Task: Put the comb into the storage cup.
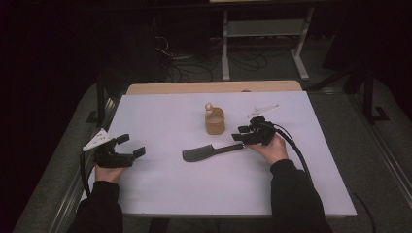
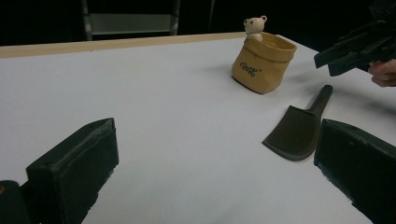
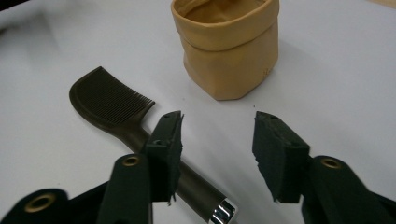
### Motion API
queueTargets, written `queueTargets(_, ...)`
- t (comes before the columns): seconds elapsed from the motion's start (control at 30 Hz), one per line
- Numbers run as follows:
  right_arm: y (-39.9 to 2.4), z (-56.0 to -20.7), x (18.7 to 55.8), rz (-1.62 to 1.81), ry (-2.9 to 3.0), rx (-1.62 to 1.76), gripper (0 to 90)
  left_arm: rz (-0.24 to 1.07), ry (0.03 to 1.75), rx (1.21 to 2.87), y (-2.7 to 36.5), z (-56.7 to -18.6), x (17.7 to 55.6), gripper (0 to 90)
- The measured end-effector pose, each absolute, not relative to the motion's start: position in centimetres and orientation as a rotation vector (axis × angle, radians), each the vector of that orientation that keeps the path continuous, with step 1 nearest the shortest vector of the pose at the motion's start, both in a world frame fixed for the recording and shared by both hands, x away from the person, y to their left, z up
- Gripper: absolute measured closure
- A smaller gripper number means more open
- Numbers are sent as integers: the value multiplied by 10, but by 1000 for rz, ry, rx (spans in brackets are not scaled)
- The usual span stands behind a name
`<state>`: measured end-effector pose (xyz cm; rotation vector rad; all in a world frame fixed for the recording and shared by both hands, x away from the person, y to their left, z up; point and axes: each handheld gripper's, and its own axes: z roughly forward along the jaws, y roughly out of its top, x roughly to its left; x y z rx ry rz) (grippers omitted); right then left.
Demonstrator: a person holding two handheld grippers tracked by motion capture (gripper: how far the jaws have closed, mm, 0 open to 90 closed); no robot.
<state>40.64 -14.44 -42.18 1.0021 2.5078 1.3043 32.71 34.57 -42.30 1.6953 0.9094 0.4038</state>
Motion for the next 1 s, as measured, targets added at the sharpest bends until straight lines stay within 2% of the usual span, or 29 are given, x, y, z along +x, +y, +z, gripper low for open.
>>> queueTargets(0.1, -143, -424, 407, 1291, 2517, 998, 612, 403, 910, 1695, 346, -423, 327, 0)
queueTargets(0.37, -141, -425, 408, 1276, 2509, 1004, 693, 404, 908, 1699, 346, -423, 328, 0)
queueTargets(0.67, -132, -429, 409, 1241, 2499, 1005, 877, 403, 906, 1700, 345, -423, 328, 0)
queueTargets(1.0, -124, -436, 409, 1227, 2529, 983, 888, 402, 905, 1703, 345, -423, 328, 0)
